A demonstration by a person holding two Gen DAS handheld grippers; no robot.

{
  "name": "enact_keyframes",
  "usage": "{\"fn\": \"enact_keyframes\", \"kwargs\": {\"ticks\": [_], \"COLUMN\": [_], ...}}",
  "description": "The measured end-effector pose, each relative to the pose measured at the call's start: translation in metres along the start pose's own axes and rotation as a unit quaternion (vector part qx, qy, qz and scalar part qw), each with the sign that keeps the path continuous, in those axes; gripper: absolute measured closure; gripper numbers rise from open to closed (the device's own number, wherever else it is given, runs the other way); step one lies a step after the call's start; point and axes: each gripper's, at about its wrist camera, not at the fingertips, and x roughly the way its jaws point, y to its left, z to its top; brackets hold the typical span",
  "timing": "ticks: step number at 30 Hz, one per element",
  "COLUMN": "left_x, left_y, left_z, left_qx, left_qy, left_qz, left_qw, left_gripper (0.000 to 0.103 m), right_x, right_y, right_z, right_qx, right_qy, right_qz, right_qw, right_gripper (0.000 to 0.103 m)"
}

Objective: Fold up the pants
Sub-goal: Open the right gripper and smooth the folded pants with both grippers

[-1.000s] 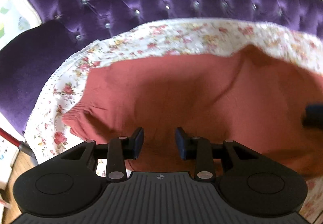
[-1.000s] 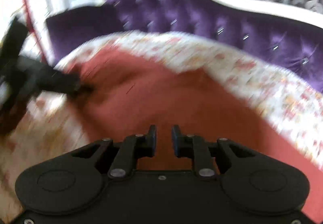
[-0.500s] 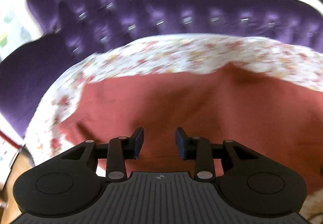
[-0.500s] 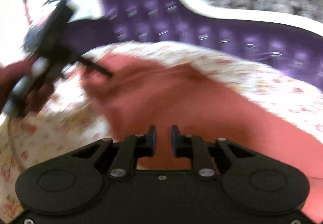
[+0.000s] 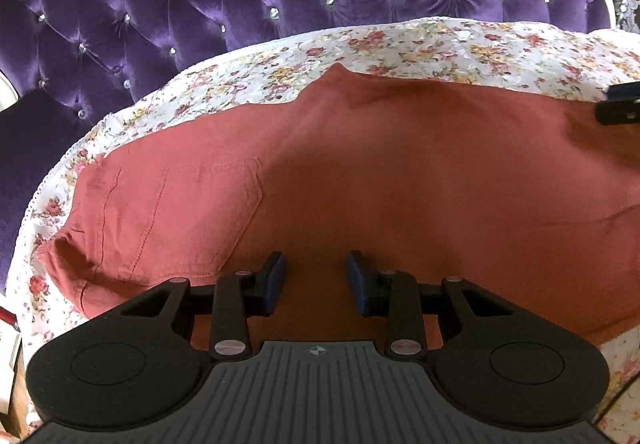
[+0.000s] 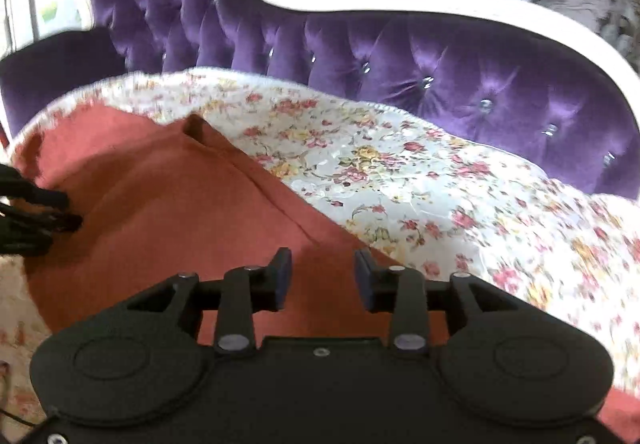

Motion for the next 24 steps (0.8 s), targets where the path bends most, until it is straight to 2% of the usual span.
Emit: {"fn": "enact_keyframes", "kwargs": {"ticks": [5,7,8,9,10,13,16,18,22,24], "left_x": [0.000,0.000,-0.001,-0.001,-0.001,-0.004,-0.010,-0.010,-0.003,0.000], "left_y": [0.001,0.001,0.002,0.002,0.001,0.001,-0.001,-0.003,-0.010,-0.010], "left_z": [0.002,0.002,0.003,0.003,0.003,0.007,0.018,0.024,0.029,0.027], "left_qx": [-0.008,-0.006,-0.005,-0.005,-0.005,-0.010,-0.014,-0.012,-0.008,-0.008], "left_qy": [0.004,0.003,0.003,0.002,0.002,-0.005,-0.025,-0.031,-0.027,-0.019], "left_qz": [-0.005,-0.004,-0.003,-0.003,-0.003,0.001,0.001,-0.003,0.003,0.004], "left_qw": [0.9999,1.0000,1.0000,1.0000,1.0000,0.9999,0.9996,0.9995,0.9996,0.9998], "left_gripper": [0.069,0.069,0.069,0.069,0.070,0.070,0.069,0.069,0.069,0.069], "right_x": [0.031,0.031,0.031,0.032,0.031,0.022,0.010,0.016,0.036,0.038], "right_y": [-0.008,-0.012,-0.013,-0.014,-0.013,0.002,0.001,-0.006,-0.004,-0.005], "right_z": [-0.001,-0.003,-0.003,-0.001,-0.001,0.000,0.009,0.011,0.000,-0.003], "right_qx": [-0.003,0.001,0.004,0.004,0.002,-0.037,-0.024,-0.008,-0.015,-0.004], "right_qy": [0.034,0.031,0.034,0.036,0.036,0.024,-0.015,-0.009,0.013,0.006], "right_qz": [0.033,0.048,0.054,0.064,0.074,0.045,0.004,-0.003,-0.023,-0.029], "right_qw": [0.999,0.998,0.998,0.997,0.997,0.998,1.000,1.000,1.000,1.000], "right_gripper": [0.057,0.057,0.062,0.084,0.094,0.098,0.100,0.100,0.102,0.102]}}
